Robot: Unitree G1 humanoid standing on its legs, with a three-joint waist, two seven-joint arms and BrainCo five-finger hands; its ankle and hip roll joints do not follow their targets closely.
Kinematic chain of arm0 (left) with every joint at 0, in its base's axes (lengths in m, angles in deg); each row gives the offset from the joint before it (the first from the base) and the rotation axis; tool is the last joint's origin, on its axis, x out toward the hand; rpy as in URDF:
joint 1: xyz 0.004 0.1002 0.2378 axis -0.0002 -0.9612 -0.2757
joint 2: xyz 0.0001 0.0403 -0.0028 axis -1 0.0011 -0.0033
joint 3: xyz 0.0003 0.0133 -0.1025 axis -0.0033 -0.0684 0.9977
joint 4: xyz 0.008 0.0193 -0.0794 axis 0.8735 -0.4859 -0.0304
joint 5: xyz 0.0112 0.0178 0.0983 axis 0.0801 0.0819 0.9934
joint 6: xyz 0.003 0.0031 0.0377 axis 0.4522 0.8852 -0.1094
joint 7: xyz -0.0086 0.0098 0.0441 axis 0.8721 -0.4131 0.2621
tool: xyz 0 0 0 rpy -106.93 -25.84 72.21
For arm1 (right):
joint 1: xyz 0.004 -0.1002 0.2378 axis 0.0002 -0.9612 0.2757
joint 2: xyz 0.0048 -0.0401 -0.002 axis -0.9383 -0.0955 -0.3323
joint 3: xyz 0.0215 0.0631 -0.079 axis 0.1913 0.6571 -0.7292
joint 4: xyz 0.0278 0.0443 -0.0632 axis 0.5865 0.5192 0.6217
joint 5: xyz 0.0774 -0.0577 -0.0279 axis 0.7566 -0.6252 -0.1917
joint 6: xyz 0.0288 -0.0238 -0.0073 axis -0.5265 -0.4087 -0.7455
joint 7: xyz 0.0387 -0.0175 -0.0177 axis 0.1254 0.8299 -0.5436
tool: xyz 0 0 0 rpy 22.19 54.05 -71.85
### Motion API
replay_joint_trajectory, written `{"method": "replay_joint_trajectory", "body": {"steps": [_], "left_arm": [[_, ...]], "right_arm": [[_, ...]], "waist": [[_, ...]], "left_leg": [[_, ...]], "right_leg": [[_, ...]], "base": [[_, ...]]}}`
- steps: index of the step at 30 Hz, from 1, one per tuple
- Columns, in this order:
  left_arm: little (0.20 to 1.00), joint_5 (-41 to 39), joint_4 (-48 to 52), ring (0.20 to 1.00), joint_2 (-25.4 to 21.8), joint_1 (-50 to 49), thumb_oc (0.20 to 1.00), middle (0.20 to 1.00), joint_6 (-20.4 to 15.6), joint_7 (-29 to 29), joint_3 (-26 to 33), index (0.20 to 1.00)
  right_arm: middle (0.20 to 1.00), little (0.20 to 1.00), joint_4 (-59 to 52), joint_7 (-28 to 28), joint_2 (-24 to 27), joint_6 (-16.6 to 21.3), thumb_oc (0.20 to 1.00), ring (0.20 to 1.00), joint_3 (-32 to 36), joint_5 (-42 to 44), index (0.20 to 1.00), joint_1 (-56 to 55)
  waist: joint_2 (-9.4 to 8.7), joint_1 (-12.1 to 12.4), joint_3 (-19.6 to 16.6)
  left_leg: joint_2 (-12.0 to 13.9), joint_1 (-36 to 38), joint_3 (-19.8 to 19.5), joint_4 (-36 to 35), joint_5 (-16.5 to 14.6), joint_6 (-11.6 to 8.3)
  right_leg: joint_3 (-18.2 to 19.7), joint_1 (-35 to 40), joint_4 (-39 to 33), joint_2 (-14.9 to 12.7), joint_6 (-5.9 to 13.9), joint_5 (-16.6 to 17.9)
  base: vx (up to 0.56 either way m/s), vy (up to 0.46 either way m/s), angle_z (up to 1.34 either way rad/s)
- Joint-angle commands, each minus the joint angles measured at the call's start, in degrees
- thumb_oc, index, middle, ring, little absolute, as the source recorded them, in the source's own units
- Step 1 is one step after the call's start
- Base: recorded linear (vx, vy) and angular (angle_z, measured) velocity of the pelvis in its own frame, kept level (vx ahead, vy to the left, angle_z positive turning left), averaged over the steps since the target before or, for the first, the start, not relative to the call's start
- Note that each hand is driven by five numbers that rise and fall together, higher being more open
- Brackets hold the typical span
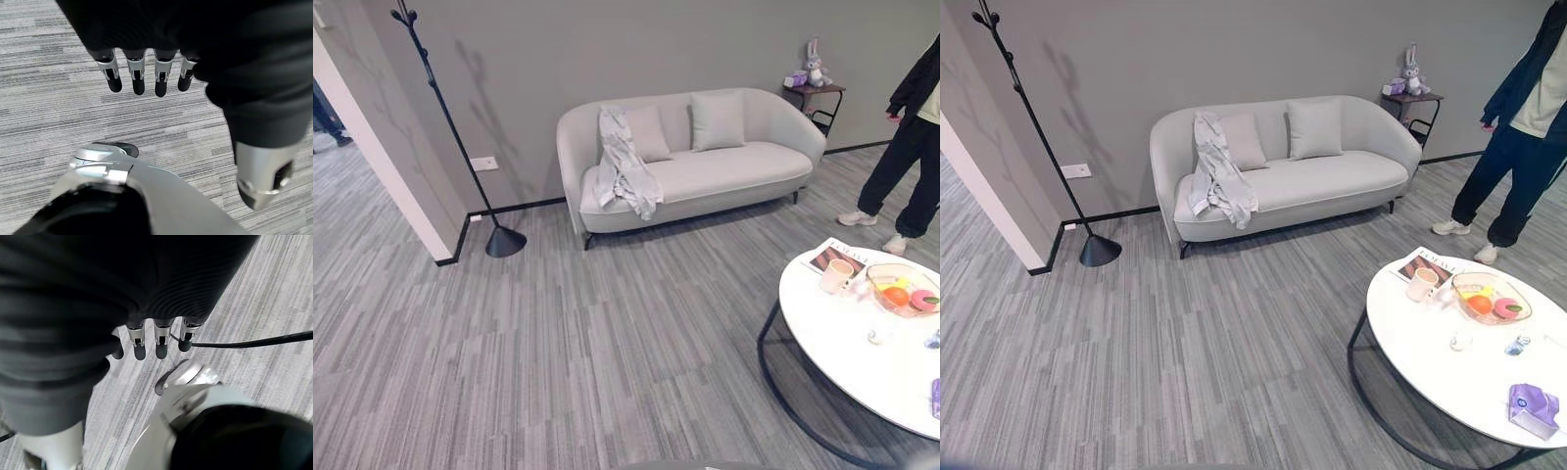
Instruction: Hang the clothes on the sofa on the clothes rack.
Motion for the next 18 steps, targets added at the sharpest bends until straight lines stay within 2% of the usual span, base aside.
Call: {"method": "replay_joint_trajectory", "body": {"steps": [1,5,9,18], "left_arm": [[1.0,-0.93,-1.41,1.0,3.79,1.81,1.0,1.0,-0.36,0.88,1.27,1.0],[1.0,-0.69,-1.17,1.0,3.8,2.53,1.0,1.0,-0.62,0.52,0.19,1.0],[1.0,0.73,-2.08,1.0,3.82,2.16,1.0,1.0,-0.95,0.5,-3.35,1.0],[1.0,0.78,-1.74,1.0,3.83,2.07,1.0,1.0,-1.47,0.1,-4.19,1.0]], "right_arm": [[1.0,1.0,4.37,-0.52,-2.34,-0.4,1.0,1.0,0.89,-3.16,1.0,1.83],[1.0,1.0,4.22,-0.12,-3.59,-0.02,1.0,1.0,0.17,-2.2,1.0,2.39],[1.0,1.0,3.79,-0.35,-3.94,-0.11,1.0,1.0,-0.73,-2.47,1.0,2.24],[1.0,1.0,3.58,-0.41,-4.29,0.5,1.0,1.0,-2.25,-2.77,1.0,2.48]], "waist": [[-0.65,0.32,-1.2],[-1.03,0.49,-0.73],[-1.14,0.04,-1.54],[-0.7,0.28,-1.62]], "left_leg": [[3.22,0.28,-4.84,-5.72,4.71,-5.63],[3.09,0.35,-4.82,-5.72,4.81,-5.52],[2.93,0.29,-4.44,-5.72,4.78,-5.31],[2.82,0.11,-4.86,-5.72,4.83,-5.34]], "right_leg": [[4.82,1.06,-8.1,-3.02,2.41,11.21],[4.72,1.51,-8.59,-2.78,2.08,11.11],[4.76,1.66,-8.94,-2.61,2.09,11.34],[4.5,1.75,-9.01,-2.48,1.92,10.98]], "base": [[-0.03,-0.015,-0.02],[-0.01,-0.017,-0.01],[-0.01,-0.032,-0.14],[0.0,-0.001,-0.01]]}}
